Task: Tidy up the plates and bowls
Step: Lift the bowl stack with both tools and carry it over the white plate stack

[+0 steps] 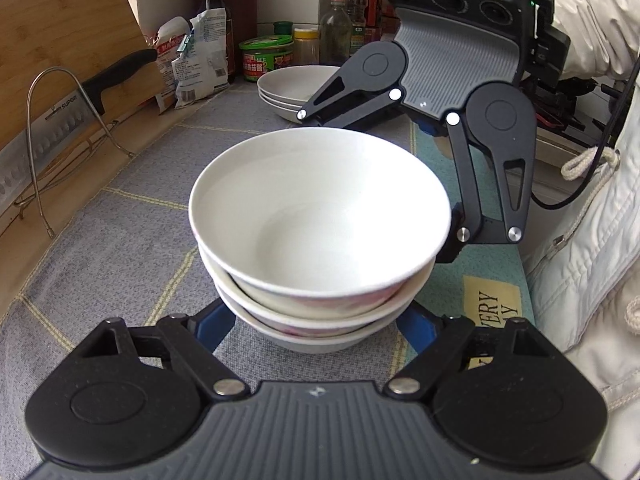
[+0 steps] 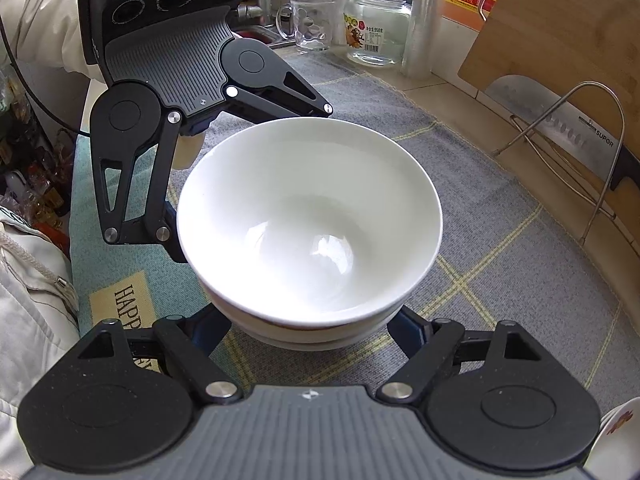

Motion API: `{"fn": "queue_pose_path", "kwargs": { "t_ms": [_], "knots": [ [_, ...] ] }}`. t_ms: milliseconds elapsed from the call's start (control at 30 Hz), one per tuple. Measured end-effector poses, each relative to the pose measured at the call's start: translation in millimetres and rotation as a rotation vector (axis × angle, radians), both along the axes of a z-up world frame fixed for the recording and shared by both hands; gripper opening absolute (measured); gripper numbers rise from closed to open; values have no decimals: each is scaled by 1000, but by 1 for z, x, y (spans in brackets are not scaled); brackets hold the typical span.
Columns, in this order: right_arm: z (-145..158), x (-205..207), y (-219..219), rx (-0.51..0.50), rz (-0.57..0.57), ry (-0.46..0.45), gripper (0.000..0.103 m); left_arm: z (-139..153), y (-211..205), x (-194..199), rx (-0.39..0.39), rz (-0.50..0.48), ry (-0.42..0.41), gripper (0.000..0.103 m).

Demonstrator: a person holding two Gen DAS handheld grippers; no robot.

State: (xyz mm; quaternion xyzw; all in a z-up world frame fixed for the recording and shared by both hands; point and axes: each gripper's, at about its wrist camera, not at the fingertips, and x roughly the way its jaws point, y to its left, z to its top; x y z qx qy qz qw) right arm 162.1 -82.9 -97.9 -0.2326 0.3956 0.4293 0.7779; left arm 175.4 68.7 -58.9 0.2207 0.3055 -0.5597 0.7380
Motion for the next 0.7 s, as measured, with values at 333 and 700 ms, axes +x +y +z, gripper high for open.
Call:
{"fn": "queue_pose_path", "kwargs": {
  "t_ms": [333, 700],
  "knots": [
    [1, -2, 1, -11, -19, -1, 87, 0, 0, -2, 4, 2, 0, 86],
    [9, -2, -10, 3, -5, 18, 87, 14, -18, -10, 22, 28, -13, 86]
  ]
}}
